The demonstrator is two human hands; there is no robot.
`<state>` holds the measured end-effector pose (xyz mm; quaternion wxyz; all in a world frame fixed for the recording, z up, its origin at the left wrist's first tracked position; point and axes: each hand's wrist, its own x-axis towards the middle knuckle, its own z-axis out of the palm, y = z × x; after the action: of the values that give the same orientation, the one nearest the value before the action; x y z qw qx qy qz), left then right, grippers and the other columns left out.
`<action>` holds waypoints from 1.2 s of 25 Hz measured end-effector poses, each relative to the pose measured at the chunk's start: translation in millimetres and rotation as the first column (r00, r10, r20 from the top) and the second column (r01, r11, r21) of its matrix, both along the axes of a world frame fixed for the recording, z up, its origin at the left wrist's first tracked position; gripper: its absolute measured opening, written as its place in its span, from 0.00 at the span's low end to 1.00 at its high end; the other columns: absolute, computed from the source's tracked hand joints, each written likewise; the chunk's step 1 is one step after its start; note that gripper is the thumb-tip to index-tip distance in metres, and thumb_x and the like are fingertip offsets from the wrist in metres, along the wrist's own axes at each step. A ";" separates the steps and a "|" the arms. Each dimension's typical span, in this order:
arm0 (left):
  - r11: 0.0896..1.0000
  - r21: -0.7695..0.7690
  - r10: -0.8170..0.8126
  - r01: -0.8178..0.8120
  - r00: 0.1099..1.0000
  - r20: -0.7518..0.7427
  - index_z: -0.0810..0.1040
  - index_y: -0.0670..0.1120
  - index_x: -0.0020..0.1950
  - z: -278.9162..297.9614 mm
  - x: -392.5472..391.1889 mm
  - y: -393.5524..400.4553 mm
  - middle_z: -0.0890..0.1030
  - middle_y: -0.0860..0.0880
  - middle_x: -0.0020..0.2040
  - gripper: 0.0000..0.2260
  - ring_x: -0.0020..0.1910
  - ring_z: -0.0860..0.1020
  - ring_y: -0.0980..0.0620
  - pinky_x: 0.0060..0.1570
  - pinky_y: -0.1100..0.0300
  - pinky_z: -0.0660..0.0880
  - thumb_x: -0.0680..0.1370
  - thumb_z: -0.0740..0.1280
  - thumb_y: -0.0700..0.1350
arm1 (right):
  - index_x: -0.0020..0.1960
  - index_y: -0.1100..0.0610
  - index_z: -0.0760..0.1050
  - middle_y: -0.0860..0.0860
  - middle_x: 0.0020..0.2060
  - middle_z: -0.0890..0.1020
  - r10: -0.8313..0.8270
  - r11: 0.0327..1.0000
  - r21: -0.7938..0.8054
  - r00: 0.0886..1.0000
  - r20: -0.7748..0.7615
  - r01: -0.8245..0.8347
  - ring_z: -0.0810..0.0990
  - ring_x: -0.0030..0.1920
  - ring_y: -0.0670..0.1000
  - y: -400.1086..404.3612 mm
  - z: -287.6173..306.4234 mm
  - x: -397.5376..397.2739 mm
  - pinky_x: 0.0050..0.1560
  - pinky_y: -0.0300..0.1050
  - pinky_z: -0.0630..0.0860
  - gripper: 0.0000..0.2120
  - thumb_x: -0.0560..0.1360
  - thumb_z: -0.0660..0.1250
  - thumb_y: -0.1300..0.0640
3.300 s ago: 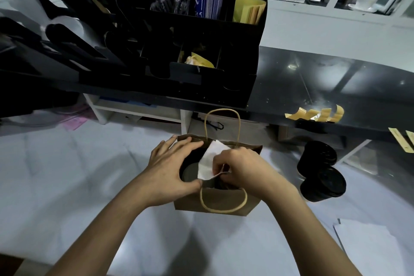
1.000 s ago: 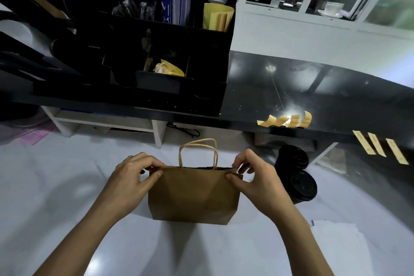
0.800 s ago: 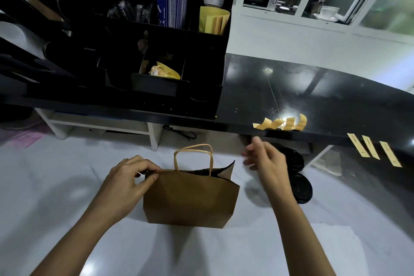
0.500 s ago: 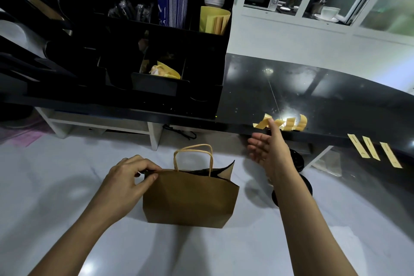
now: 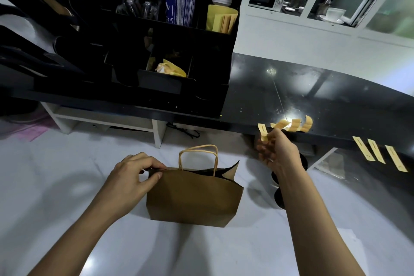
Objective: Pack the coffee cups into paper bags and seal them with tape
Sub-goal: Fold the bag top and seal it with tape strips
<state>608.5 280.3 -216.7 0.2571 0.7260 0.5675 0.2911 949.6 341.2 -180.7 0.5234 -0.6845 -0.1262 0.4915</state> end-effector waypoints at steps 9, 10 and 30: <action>1.000 0.017 -0.013 0.013 1.000 -0.006 0.83 0.59 0.48 -1.6 -0.4 1.2 0.80 0.62 0.46 0.10 0.51 0.76 0.60 0.50 0.59 0.75 0.76 0.72 0.42 | 0.43 0.60 0.82 0.52 0.29 0.78 0.018 0.991 0.130 0.987 0.162 -0.039 0.76 0.30 0.47 -7.5 -4.1 0.0 0.34 0.42 0.72 0.09 0.79 0.71 0.56; 1.000 0.014 -0.010 0.010 1.000 0.000 0.83 0.59 0.48 -0.8 0.1 0.5 0.80 0.62 0.46 0.10 0.51 0.76 0.60 0.50 0.60 0.74 0.76 0.72 0.42 | 0.46 0.60 0.83 0.53 0.30 0.79 0.010 0.987 0.153 0.977 0.212 -0.043 0.76 0.31 0.47 -12.0 -3.4 -2.3 0.35 0.42 0.73 0.08 0.79 0.71 0.56; 0.998 -0.012 0.055 -0.055 0.998 -0.007 0.76 0.57 0.48 3.9 5.4 -17.2 0.78 0.62 0.44 0.07 0.49 0.76 0.61 0.49 0.57 0.78 0.77 0.71 0.46 | 0.43 0.60 0.86 0.54 0.33 0.83 0.457 0.731 0.318 0.780 0.427 -0.603 0.76 0.33 0.48 -125.5 31.8 -66.3 0.34 0.38 0.73 0.07 0.74 0.72 0.56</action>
<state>613.9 263.1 -212.8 0.2516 0.7096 0.5898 0.2921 883.3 215.7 -148.8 0.4708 -0.5526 -0.5092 0.4623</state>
